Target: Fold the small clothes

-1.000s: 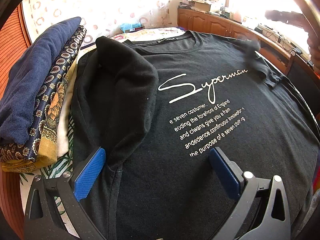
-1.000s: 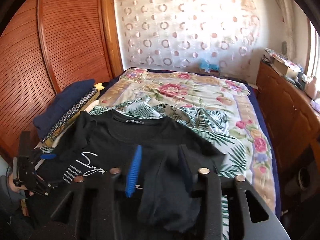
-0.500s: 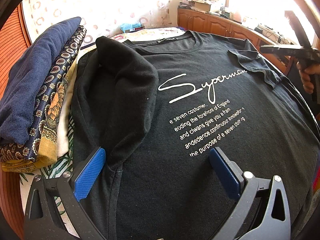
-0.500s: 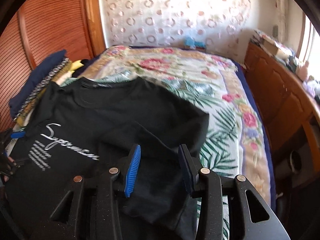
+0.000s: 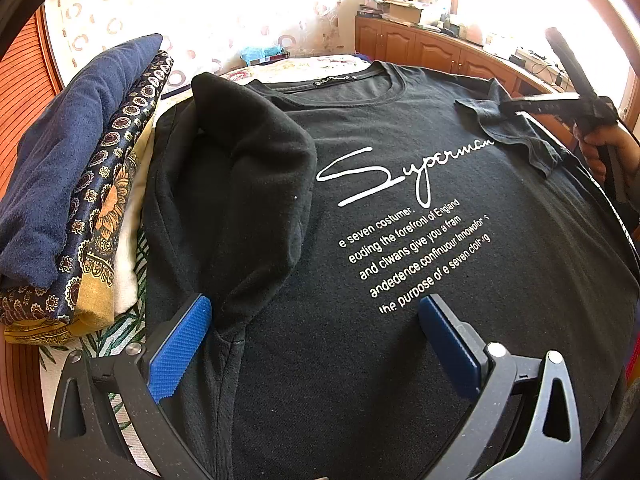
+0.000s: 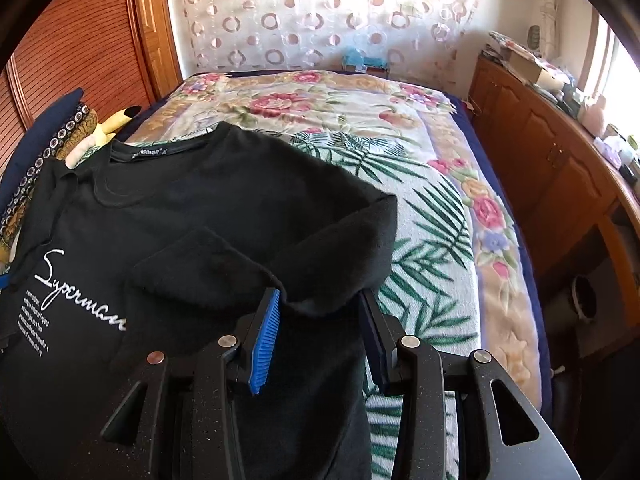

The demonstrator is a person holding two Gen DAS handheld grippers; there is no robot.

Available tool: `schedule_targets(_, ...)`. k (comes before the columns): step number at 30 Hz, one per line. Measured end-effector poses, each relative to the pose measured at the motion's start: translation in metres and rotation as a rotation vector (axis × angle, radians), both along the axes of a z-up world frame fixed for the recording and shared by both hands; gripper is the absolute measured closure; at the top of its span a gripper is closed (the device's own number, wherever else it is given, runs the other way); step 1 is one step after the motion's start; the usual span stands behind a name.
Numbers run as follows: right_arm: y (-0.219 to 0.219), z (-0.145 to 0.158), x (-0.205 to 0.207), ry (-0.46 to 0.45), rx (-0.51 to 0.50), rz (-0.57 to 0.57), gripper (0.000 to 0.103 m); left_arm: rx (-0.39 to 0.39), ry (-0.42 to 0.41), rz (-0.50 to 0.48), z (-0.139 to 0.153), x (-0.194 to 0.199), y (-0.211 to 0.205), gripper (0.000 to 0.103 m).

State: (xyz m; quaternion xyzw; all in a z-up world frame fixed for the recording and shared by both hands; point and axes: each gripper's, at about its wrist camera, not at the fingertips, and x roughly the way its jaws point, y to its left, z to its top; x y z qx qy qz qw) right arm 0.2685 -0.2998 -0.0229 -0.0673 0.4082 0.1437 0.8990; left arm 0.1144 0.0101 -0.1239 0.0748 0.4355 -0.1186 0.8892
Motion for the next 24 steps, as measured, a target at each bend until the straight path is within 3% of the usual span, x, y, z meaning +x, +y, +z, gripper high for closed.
schedule_targets(1,0.004,0.003,0.001,-0.015,-0.006,0.015,0.099,0.000,0.000,0.000,0.000,0.000,0.000,0.000)
schedule_targets(5,0.019,0.020,0.008,-0.097,0.004,0.044,0.100,0.000,0.000,0.000,0.000,0.000,0.000,0.000)
schedule_targets(9,0.035,0.034,0.017,-0.122,0.011,0.044,0.099,0.000,0.000,0.000,0.000,0.000,0.000,0.000)
schedule_targets(11,0.038,0.034,0.022,-0.102,0.010,0.031,0.087,0.000,0.000,0.000,0.000,0.000,0.000,0.000)
schedule_targets(13,0.041,0.035,0.023,-0.098,0.009,0.026,0.050,0.000,0.000,0.000,0.000,0.000,0.000,0.000)
schedule_targets(14,0.041,0.036,0.020,-0.107,0.012,0.025,0.046,0.000,0.000,0.000,0.000,0.000,0.000,0.000)
schedule_targets(21,0.027,0.029,0.004,-0.160,-0.042,0.007,0.044,0.000,0.000,0.001,0.000,0.000,0.000,0.000)
schedule_targets(24,0.027,0.038,0.000,-0.184,-0.001,0.013,0.044,0.000,0.000,0.001,0.000,-0.001,0.000,0.000)
